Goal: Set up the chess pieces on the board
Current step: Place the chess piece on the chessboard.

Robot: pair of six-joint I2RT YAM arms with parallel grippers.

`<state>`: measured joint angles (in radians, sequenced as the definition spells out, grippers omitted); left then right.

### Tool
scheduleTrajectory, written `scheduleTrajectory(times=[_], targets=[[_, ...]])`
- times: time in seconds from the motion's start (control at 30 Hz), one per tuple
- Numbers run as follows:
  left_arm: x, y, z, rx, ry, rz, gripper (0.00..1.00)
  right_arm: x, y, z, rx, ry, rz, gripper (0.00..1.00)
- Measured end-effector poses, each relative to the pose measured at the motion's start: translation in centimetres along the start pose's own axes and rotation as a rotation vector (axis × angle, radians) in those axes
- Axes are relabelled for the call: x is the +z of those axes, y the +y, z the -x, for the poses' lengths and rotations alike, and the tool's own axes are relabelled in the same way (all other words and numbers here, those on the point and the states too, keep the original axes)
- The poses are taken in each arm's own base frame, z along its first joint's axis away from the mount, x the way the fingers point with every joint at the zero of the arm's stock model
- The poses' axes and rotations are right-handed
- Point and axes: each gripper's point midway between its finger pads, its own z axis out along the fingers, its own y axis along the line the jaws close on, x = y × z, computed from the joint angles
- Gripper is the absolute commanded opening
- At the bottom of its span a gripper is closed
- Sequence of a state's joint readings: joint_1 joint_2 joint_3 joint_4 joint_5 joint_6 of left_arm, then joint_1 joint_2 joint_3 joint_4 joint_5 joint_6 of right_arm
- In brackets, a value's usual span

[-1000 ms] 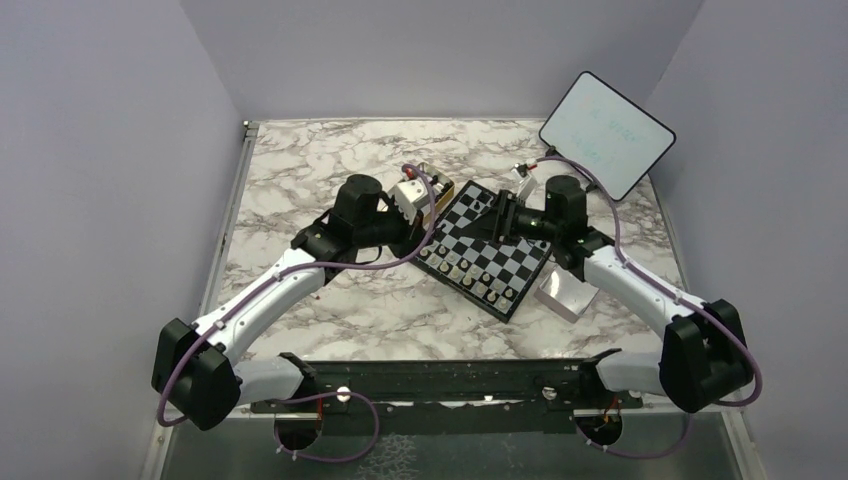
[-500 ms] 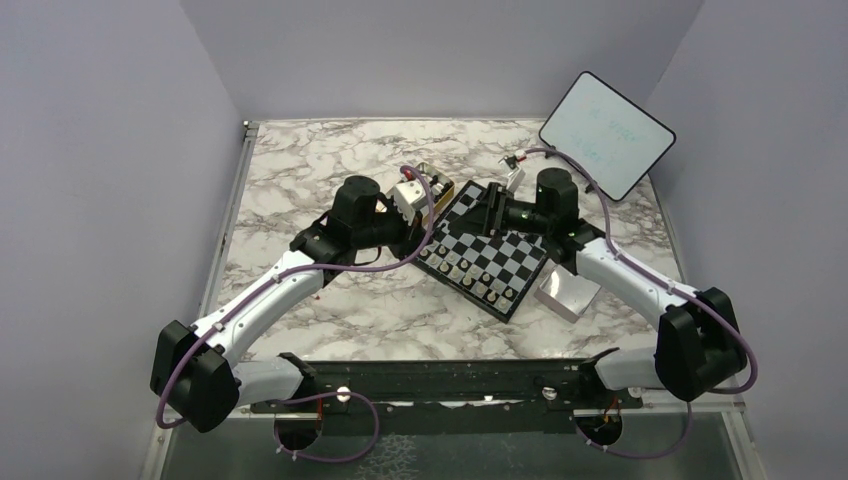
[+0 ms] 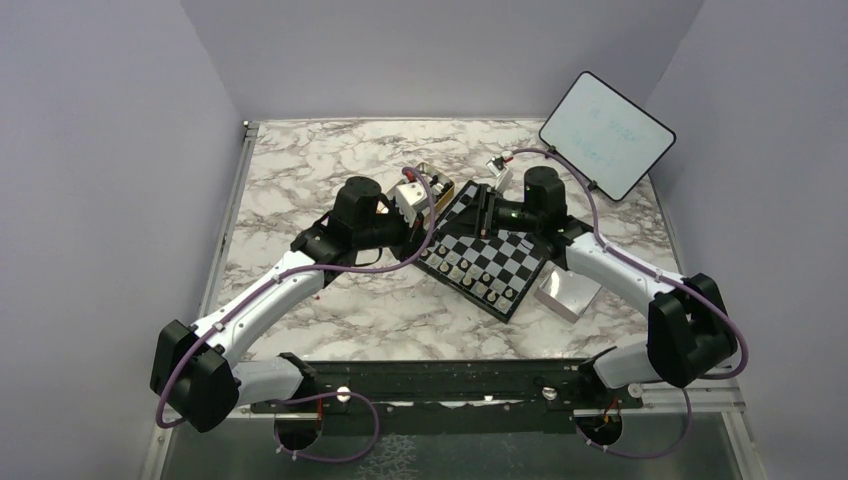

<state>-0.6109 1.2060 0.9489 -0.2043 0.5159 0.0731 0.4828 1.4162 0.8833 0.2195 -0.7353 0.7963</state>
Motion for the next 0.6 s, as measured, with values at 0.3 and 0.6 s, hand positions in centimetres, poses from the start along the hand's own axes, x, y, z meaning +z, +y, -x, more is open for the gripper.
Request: scheduleTrajectory(times=[0.3,0.6], targets=[[0.01,0.02,-0.02,0.003,0.001,0.0,0.0,0.15,0.45,0.21,-0.01,0.001,0.021,0.36],[0.06,0.06,-0.24,-0.001,0.009,0.001,0.0,0.16,0.41,0.18,-0.014,0.002,0.021,0.22]])
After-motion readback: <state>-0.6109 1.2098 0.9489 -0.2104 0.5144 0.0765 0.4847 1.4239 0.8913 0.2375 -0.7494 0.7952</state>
